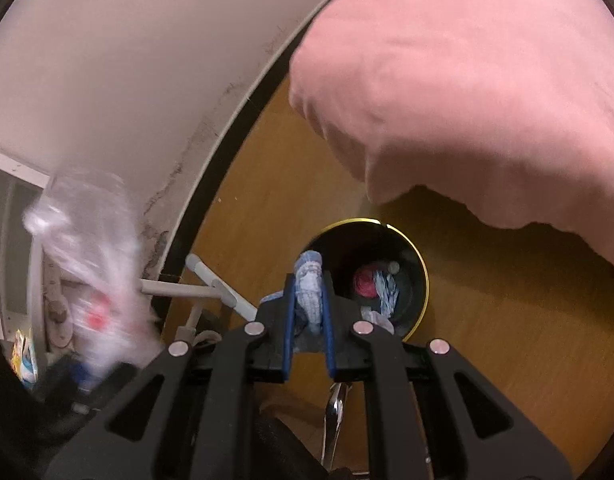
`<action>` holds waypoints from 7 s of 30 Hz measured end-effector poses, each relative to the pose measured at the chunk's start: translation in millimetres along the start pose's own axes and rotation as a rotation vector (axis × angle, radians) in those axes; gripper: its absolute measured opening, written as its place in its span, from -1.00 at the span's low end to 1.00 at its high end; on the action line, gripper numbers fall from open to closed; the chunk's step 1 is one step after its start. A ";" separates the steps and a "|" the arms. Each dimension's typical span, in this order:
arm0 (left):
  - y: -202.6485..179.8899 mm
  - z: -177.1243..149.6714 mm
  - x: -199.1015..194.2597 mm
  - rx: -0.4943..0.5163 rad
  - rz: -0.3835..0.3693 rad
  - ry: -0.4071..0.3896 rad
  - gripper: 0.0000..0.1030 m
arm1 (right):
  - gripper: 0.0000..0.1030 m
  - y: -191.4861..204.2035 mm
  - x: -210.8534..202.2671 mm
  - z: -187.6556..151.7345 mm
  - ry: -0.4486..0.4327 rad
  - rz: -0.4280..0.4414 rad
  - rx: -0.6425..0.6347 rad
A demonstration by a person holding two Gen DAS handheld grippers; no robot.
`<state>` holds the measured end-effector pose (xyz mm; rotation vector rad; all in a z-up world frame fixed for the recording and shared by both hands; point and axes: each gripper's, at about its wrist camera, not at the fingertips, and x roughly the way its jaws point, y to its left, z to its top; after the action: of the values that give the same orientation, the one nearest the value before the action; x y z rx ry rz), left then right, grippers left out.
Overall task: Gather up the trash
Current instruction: 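Carry bag and wrapper to the bin and open both tools over it, then grasp the yellow snack wrapper with the left tool while the right tool grasps the blue-trimmed wrapper, then carry both wrappers over the bin and open both tools to drop them, then grasp the white-blue plastic bag with the left tool while the right tool grasps the light-blue cigarette pack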
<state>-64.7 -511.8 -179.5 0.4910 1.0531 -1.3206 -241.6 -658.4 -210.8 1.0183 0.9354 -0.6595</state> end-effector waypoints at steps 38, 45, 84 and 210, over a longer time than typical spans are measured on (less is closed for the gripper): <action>-6.8 -12.6 -173.5 0.019 0.200 -0.234 0.86 | 0.55 119.7 -78.6 -29.0 -0.299 -0.014 -0.334; 88.3 -96.0 -294.9 -0.151 0.527 -0.324 0.86 | 0.57 268.3 -71.6 -100.5 -0.191 0.225 -0.652; 316.7 -191.8 -431.9 -0.423 0.687 -0.260 0.86 | -0.61 507.6 -48.5 -302.6 0.000 0.439 -1.353; 218.8 -267.5 -357.8 -0.552 0.675 -0.277 -0.04 | 0.78 519.8 -6.5 -242.9 0.021 0.237 -1.003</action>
<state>83.1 -50.6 -65.8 0.2005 0.8604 -0.4523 100.4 -229.0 -43.8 0.2219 0.9733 0.0617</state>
